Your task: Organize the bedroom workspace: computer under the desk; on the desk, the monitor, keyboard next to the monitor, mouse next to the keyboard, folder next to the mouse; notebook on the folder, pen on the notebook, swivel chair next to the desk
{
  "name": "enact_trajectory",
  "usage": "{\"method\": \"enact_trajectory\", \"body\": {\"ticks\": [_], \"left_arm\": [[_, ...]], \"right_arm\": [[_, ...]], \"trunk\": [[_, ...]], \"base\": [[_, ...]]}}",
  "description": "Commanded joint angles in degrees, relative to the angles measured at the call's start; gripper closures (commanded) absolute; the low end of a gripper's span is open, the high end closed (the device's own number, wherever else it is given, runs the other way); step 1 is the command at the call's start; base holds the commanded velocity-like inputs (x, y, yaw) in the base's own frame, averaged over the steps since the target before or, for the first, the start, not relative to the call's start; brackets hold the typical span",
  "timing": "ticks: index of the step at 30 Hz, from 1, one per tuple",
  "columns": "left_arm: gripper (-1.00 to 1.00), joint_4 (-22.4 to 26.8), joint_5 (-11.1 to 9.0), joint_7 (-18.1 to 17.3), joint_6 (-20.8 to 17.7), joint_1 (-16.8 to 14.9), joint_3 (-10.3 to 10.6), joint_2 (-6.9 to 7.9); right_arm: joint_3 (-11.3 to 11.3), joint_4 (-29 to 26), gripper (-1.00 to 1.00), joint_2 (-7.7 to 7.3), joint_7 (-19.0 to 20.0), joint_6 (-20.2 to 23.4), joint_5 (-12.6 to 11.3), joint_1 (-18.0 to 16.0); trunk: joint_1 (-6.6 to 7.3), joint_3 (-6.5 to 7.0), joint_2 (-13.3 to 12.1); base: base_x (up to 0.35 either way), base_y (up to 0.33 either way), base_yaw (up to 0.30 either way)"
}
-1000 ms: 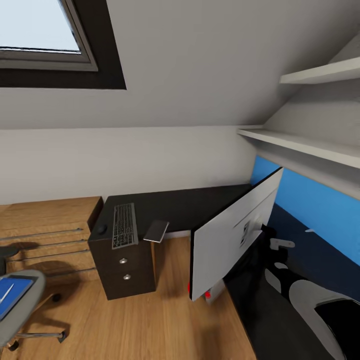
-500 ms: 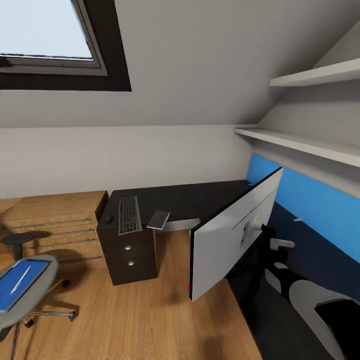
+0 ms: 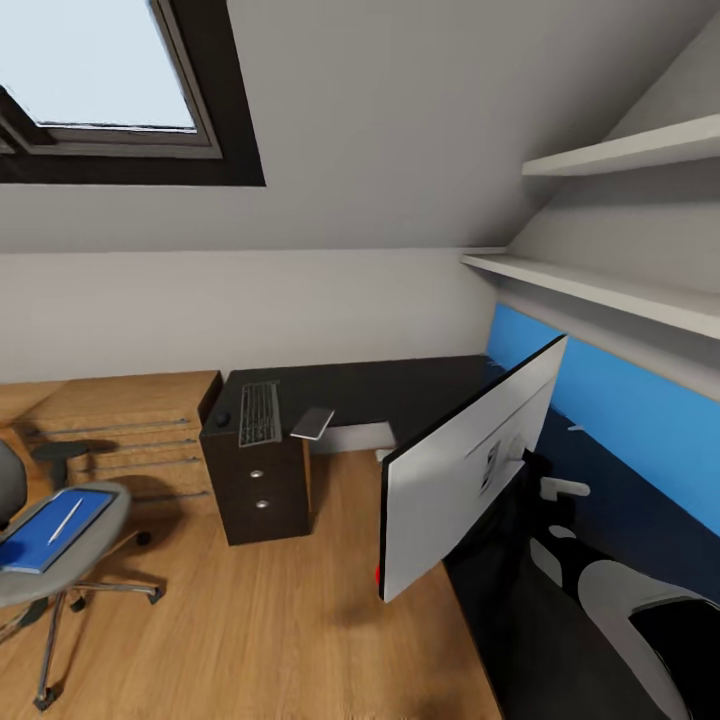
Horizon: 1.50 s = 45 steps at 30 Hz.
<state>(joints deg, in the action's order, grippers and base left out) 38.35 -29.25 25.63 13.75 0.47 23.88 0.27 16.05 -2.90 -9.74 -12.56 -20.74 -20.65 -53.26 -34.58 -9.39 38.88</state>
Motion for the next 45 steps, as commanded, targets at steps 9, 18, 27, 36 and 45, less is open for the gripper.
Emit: {"method": "enact_trajectory", "body": {"ticks": [9,18,27,36,45], "left_arm": [[-1.0,0.1,-0.6,0.3,0.3,0.0,0.2,0.14],[-1.0,0.1,-0.5,0.3,0.3,0.0,0.0,0.17],[-1.0,0.1,-0.5,0.3,0.2,0.0,0.0,0.17],[-1.0,0.0,-0.6,0.3,0.1,0.0,0.0,0.17],[-1.0,0.0,-0.6,0.4,0.4,0.0,0.1,0.21]], "right_arm": [[0.6,-0.1,1.0,-0.01,-0.1,-0.1,-0.2,-0.1],[0.7,0.0,1.0,0.04,-0.1,0.0,-0.2,-0.1],[0.6,0.0,1.0,0.0,-0.1,0.0,-0.2,-0.1],[0.6,0.0,1.0,-0.01,0.0,0.0,-0.2,-0.1],[0.6,0.0,1.0,0.01,-0.1,0.0,-0.2,-0.1]], "trunk": [[0.02,-0.07,0.1],[0.02,-0.07,0.1],[0.02,-0.07,0.1],[0.02,-0.07,0.1],[0.02,-0.07,0.1]], "base": [[-0.238,-0.262,0.258],[-0.211,-0.285,0.168],[-0.21,-0.285,0.127],[-0.188,-0.293,0.015],[0.025,-0.309,0.0]]}}
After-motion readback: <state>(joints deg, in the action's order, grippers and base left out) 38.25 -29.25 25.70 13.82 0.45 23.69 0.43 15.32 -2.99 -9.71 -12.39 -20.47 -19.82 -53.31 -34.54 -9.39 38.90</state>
